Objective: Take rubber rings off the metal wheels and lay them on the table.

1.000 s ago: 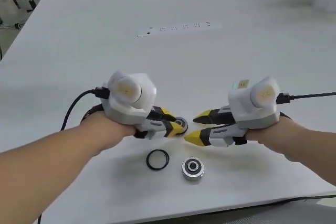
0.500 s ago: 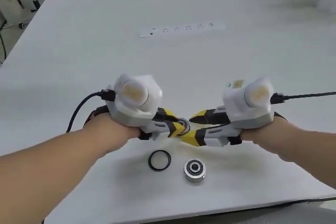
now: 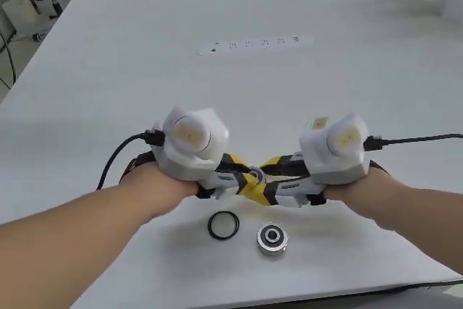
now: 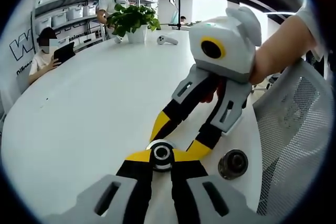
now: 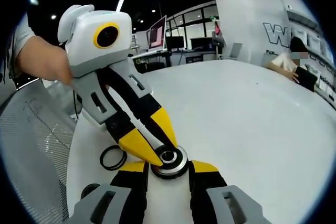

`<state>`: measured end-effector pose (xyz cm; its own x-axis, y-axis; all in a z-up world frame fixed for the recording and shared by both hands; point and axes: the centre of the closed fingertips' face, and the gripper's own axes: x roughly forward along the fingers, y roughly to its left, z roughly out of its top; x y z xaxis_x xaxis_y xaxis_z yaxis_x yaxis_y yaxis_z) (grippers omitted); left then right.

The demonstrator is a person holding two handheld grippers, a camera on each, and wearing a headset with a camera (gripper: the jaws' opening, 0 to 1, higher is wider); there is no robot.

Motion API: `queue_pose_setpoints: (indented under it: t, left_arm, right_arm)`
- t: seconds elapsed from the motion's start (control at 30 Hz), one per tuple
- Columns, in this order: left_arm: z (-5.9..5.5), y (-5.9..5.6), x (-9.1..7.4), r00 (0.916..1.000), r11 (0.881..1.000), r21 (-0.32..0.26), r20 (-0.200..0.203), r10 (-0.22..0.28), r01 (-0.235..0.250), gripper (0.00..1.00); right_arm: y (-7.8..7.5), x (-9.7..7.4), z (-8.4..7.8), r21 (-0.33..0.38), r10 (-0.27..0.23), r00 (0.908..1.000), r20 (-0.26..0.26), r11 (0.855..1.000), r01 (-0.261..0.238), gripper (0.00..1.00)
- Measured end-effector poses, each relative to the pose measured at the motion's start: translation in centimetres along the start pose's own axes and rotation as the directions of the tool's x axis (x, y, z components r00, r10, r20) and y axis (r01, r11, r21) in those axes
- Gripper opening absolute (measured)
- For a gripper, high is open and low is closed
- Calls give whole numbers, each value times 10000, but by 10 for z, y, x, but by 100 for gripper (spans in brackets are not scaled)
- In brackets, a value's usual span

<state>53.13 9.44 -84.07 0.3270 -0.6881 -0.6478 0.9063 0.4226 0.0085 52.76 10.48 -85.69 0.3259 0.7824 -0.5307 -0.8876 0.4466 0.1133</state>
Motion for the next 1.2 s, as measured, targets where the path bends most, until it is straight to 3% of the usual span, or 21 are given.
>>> queue_pose_setpoints:
  t: [0.63, 0.87, 1.1, 1.2]
  left_arm:
    - [-1, 1, -1, 9999, 9998, -169, 23, 101, -101, 7]
    - [-1, 1, -1, 9999, 9997, -210, 24, 100, -100, 7]
    - [-1, 1, -1, 9999, 9996, -242, 22, 114, -114, 7]
    - [-1, 1, -1, 9999, 9996, -248, 22, 131, -131, 7]
  right_arm:
    - [3, -11, -3, -207, -27, 10000, -52, 9998, 26, 19]
    - [3, -14, -7, -505, -37, 9996, -298, 9987, 22, 12]
    - [-1, -17, -9, -147, -212, 9991, -355, 9997, 207, 0]
    - [-1, -18, -9, 166, -198, 9994, -287, 9997, 203, 0]
